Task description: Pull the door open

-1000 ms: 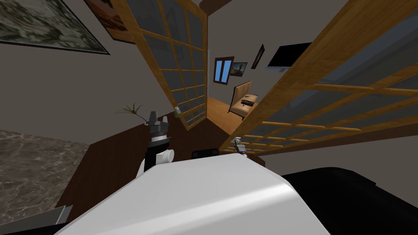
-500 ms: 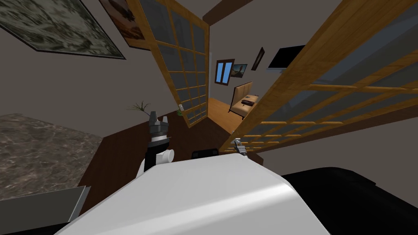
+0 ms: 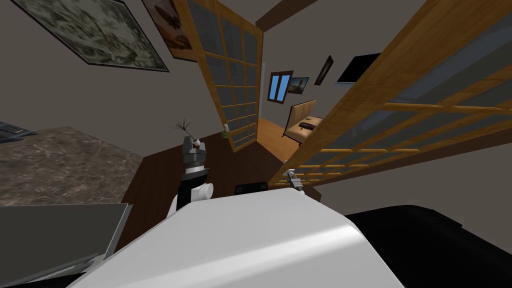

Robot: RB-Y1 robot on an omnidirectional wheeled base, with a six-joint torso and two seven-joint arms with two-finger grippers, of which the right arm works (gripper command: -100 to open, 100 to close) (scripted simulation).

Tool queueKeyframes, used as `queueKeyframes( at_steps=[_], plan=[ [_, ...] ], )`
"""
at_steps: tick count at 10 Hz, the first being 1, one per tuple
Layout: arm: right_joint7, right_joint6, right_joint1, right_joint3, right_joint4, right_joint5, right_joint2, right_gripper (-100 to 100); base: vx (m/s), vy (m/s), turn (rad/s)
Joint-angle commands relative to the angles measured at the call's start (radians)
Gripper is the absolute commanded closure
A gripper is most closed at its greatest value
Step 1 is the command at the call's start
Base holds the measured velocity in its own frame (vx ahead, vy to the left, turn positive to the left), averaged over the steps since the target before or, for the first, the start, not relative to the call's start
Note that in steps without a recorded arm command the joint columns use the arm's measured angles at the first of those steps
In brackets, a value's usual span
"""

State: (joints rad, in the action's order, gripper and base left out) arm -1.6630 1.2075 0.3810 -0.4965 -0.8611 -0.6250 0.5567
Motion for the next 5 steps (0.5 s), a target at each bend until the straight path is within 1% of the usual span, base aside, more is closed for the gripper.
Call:
queueKeyframes(
  at_steps=[1,5],
  plan=[
    [-0.013,0.011,-0.003,-0.011,0.015,0.008,0.004,100,-0.183,-0.036,0.131],
    [-0.039,0.034,-0.015,-0.026,0.042,0.020,0.017,100,-0.198,-0.031,0.107]
  ],
)
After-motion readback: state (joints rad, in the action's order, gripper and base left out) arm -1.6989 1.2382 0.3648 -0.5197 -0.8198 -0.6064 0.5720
